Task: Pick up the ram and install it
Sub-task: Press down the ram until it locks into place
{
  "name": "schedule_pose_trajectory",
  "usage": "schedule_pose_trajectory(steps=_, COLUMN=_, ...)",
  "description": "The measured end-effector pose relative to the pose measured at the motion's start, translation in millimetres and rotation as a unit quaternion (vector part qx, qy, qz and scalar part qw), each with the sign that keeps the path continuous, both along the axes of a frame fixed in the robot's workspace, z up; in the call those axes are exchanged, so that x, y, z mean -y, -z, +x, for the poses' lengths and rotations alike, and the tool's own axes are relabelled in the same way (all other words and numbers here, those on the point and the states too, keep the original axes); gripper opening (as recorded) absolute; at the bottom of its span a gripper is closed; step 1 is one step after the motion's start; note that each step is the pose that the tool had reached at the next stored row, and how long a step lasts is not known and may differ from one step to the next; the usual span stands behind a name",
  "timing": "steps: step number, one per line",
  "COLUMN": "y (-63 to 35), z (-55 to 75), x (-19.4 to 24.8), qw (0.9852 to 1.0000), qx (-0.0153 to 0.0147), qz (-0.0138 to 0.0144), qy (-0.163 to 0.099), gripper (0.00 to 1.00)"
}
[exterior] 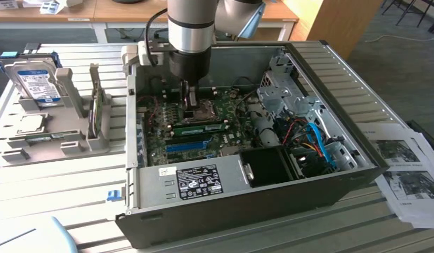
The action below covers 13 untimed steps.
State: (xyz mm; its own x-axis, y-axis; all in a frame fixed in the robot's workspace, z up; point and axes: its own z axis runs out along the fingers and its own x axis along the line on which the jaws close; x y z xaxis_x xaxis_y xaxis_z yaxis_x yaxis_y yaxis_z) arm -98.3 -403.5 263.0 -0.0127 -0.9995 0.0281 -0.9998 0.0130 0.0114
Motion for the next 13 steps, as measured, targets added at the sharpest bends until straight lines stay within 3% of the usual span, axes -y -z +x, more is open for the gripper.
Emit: schedule_pose_trajectory(steps=13, y=-26.7, z=0.0, x=0.0, qw=1.0, qx=0.0, qz=-0.0004, qy=0.0, gripper=0.09)
